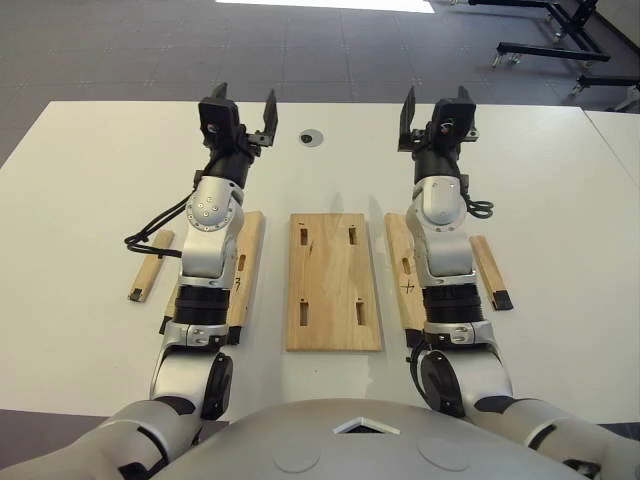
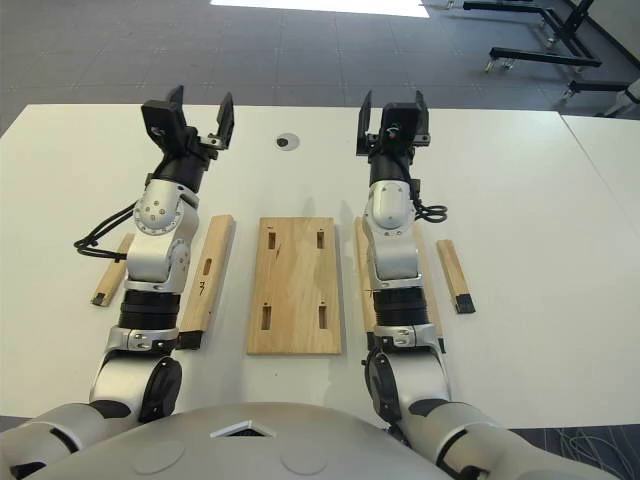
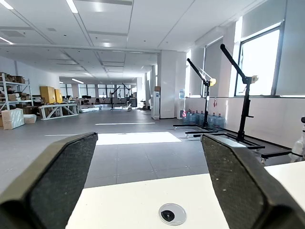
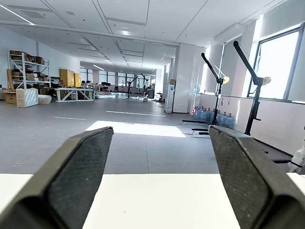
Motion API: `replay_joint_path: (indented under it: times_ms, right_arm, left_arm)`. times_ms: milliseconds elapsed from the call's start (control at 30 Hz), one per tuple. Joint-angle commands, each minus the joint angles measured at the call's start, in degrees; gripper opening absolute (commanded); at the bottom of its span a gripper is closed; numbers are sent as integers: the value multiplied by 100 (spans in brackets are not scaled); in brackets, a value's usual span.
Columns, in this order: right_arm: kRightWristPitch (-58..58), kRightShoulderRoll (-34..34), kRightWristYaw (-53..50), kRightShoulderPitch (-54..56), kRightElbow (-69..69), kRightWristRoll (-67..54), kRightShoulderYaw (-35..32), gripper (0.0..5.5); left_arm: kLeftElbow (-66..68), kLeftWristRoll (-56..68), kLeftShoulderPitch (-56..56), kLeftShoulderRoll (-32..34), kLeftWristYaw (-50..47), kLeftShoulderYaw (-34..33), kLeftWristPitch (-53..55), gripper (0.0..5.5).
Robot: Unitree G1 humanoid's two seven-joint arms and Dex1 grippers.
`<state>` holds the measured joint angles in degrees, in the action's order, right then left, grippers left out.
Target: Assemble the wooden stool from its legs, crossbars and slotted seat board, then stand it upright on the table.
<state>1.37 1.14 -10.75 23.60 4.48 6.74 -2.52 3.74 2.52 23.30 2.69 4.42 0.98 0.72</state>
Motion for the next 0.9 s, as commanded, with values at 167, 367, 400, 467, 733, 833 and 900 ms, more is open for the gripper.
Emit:
replay_joint_path:
  times_ms: [167,367,400,467,733,833,900]
  right_arm:
    - [-103,-39,375,-840,-702,-156,173,369]
    - [-118,35,743,-872,-778,-398,218,369]
    - [-106,5,792,-830,-789,-412,279,369]
    - [-69,-46,883,-775,-794,-462,356,369]
    - [-49,-218,1128,-647,-667,-584,559,369]
    - [-80,-211,1129,-563,-569,-568,532,369]
    - [-98,-193,1133,-501,-504,-580,498,369]
  left_arm:
    - [-743,-368,-536,120,-197,25,22,396]
    - [-1117,-523,-943,16,-407,37,109,396]
    - [-1109,-532,-948,23,-437,-7,122,396]
    - [-1087,-533,-951,23,-490,-81,151,396]
    - [-1177,-656,-1222,52,-808,-329,122,396]
    - [-1260,-739,-1303,113,-996,-540,180,396]
    - [-1248,-553,-1306,121,-917,-661,247,396]
